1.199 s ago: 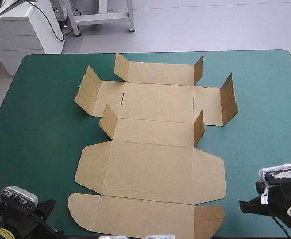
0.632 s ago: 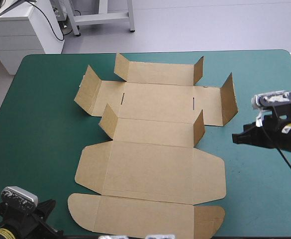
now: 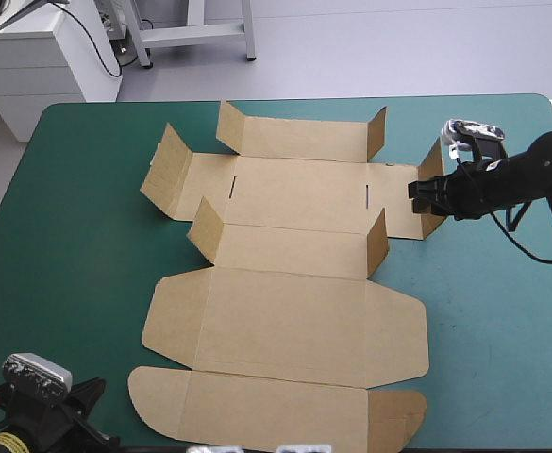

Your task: Fold the box

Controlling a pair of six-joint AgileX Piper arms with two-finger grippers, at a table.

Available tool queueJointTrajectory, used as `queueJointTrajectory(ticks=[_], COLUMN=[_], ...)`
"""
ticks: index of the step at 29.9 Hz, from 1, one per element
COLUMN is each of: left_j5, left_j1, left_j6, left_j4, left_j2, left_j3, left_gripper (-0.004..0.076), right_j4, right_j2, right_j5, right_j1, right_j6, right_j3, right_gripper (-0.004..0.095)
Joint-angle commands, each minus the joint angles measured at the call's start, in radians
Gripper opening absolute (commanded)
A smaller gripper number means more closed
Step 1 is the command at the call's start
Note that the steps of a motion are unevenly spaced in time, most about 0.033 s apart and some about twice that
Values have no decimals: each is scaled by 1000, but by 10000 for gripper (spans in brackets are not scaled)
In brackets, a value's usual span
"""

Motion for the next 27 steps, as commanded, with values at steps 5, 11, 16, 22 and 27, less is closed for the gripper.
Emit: queueJointTrajectory(ticks=[5,11,16,22,27], left_j5=[-61,-61,-61,-61,-61], left_j1=[-5,-5,-5,-5,-5], left_j6=[-9,-9,-9,-9,-9], left_j4=[-15,-15,-15,-15,-15], left_j2=[17,17,17,17,17], left_j3=[-22,-22,-22,-22,-22], left_gripper=[-8,-8,-8,-8,-8], right_j4=[6,-153,-151,-149,-157], right_j2=[79,156,189,199,228], right_j5=[-42,-71,-61,-103,-109], right_j1=[127,211,213,217,246], right_j6=[-4,119,131,131,131], right_j3=[-55,-69,-72,-72,-72], right_gripper=[403,403,403,402,402])
